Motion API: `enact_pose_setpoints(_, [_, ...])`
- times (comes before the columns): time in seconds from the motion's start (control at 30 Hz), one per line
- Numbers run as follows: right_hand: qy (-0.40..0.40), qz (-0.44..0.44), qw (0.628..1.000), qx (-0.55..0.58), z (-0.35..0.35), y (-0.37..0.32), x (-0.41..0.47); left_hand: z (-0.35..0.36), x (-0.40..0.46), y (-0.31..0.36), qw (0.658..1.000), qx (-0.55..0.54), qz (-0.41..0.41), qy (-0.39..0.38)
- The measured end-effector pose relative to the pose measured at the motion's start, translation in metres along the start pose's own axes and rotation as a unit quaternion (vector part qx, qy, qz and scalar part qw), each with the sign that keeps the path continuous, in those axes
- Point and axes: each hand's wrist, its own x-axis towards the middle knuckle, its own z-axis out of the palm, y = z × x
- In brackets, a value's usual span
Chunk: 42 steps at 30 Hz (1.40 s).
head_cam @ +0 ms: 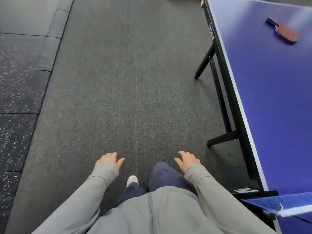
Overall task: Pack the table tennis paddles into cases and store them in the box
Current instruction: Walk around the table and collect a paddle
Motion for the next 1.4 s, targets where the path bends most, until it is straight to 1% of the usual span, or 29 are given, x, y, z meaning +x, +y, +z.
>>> enact_pose_setpoints(0.07, [-0.008, 0.022, 1.000, 0.017, -0.015, -0.003, 0.020, -0.023, 0.028, 0.009, 1.000, -0.004, 0.010, 0.004])
enact_pose_setpoints(0.2, [-0.025, 0.055, 0.997, 0.041, -0.050, 0.000, 0.075, -0.069, 0.090, 0.036, 1.000, 0.009, 0.016, -0.012])
enact_pose_setpoints(0.4, [-0.038, 0.077, 0.993, 0.086, -0.129, 0.005, 0.161, -0.152, 0.176, 0.098, 0.999, 0.022, 0.024, -0.028])
enact_pose_setpoints(0.57, [-0.037, 0.075, 0.994, 0.075, -0.198, -0.001, 0.224, -0.224, 0.238, 0.154, 0.998, -0.004, 0.062, 0.001])
enact_pose_setpoints(0.63, [-0.025, 0.072, 0.994, 0.081, -0.222, -0.008, 0.241, -0.247, 0.256, 0.171, 0.997, -0.007, 0.074, 0.012])
enact_pose_setpoints(0.77, [-0.013, 0.068, 0.989, 0.127, -0.269, -0.028, 0.289, -0.295, 0.313, 0.203, 0.996, 0.011, 0.093, 0.016])
enact_pose_setpoints(0.87, [-0.007, 0.076, 0.987, 0.141, -0.299, -0.046, 0.325, -0.328, 0.364, 0.221, 0.993, 0.033, 0.114, 0.014])
enact_pose_setpoints(0.97, [0.006, 0.092, 0.983, 0.156, -0.333, -0.066, 0.359, -0.361, 0.418, 0.241, 0.987, 0.054, 0.151, 0.001])
enact_pose_setpoints(1.07, [0.015, 0.118, 0.978, 0.172, -0.370, -0.088, 0.388, -0.402, 0.466, 0.258, 0.976, 0.098, 0.191, -0.018])
enact_pose_setpoints(1.17, [0.016, 0.128, 0.977, 0.171, -0.409, -0.109, 0.415, -0.445, 0.505, 0.275, 0.965, 0.128, 0.227, -0.015])
enact_pose_setpoints(1.27, [0.027, 0.112, 0.978, 0.176, -0.447, -0.128, 0.440, -0.484, 0.535, 0.291, 0.964, 0.133, 0.229, -0.016])
enact_pose_setpoints(1.4, [0.026, 0.099, 0.981, 0.164, -0.493, -0.142, 0.475, -0.517, 0.568, 0.307, 0.966, 0.128, 0.224, -0.027])
